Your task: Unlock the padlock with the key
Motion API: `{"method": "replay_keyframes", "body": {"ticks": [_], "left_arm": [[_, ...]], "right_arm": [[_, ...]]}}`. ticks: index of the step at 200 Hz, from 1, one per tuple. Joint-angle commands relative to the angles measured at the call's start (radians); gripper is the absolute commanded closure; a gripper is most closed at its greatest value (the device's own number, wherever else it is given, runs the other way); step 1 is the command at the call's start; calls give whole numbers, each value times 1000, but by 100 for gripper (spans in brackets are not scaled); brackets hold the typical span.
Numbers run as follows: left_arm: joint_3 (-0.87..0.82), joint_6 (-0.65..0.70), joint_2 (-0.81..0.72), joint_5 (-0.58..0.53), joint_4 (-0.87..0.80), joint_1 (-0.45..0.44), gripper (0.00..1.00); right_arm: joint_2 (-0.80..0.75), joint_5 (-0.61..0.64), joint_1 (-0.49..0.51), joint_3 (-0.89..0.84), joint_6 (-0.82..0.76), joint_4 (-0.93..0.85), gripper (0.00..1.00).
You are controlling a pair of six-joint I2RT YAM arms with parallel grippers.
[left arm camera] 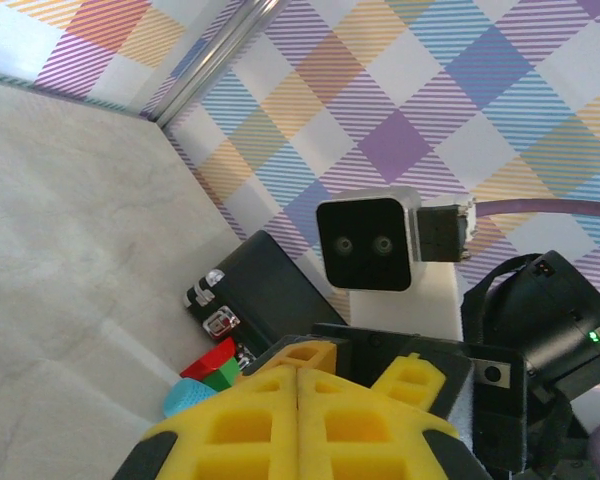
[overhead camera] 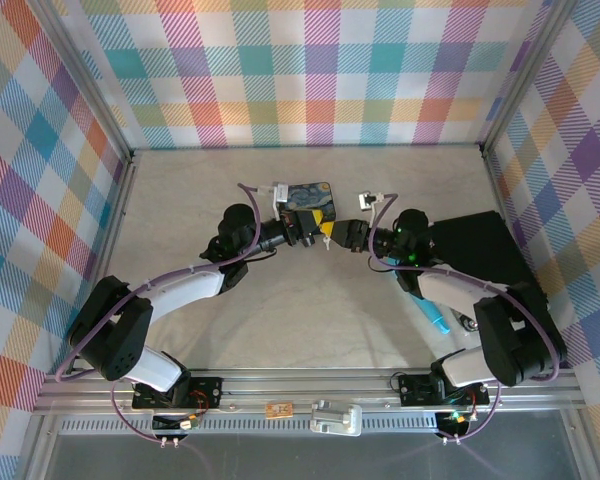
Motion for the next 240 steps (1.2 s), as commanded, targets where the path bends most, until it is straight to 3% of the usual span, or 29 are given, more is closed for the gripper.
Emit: {"method": "replay_keyframes", "body": {"ticks": [1,35,94,159,213,240], "left_arm": [[-12,-11,-31,7,74,4,100],[-15,-20,-26,3,89,4,100],[-28,-28,-26,-28,110,5,100],[-29,-56,-17,-24,132,4,100],[-50,-111,10,-27,206,-2,100],[-57,-123,19,-33,228,-6,100]], "right_arm": [[42,-44,-1,-2,83,147,74],[89,-55,-1,-6,145,241,79],[87,-50,4,-29,169,262,73],[91,-52,11,-13,180,286,85],[123,-46,20,7,199,321,86],[147,-46,21,11,217,360,95]]}}
